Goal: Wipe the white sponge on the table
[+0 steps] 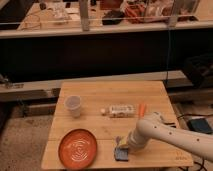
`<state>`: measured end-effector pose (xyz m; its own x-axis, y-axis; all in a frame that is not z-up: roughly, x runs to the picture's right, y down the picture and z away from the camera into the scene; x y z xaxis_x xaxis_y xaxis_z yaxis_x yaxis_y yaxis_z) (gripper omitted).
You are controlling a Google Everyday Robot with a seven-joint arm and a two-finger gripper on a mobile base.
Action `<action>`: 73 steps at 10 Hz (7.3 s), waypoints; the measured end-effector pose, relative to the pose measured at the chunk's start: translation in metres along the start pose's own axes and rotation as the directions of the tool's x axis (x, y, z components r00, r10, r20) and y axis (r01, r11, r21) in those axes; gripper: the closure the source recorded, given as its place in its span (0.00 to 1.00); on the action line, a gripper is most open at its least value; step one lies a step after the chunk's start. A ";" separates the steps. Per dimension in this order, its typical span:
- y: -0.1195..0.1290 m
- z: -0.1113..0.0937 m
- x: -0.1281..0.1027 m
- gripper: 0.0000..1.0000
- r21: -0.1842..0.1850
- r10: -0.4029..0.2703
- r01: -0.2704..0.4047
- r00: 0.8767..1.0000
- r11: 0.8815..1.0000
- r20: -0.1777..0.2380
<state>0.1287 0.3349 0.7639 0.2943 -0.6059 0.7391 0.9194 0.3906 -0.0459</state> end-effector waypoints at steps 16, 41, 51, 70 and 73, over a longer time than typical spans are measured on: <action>0.003 -0.010 0.000 0.60 -0.004 0.003 -0.003 1.000 1.000 -0.002; -0.098 -0.094 0.068 0.25 -0.056 -0.033 0.025 0.988 0.998 -0.152; -0.098 -0.039 0.051 0.20 -0.106 0.002 -0.009 0.998 0.994 -0.060; -0.128 -0.026 0.030 0.55 -0.208 0.024 -0.042 0.996 0.977 -0.089; -0.121 -0.002 0.010 0.55 -0.232 -0.033 0.017 0.997 0.973 -0.066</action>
<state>0.0210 0.2807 0.7753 0.2806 -0.6627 0.6943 0.9596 0.2090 -0.1884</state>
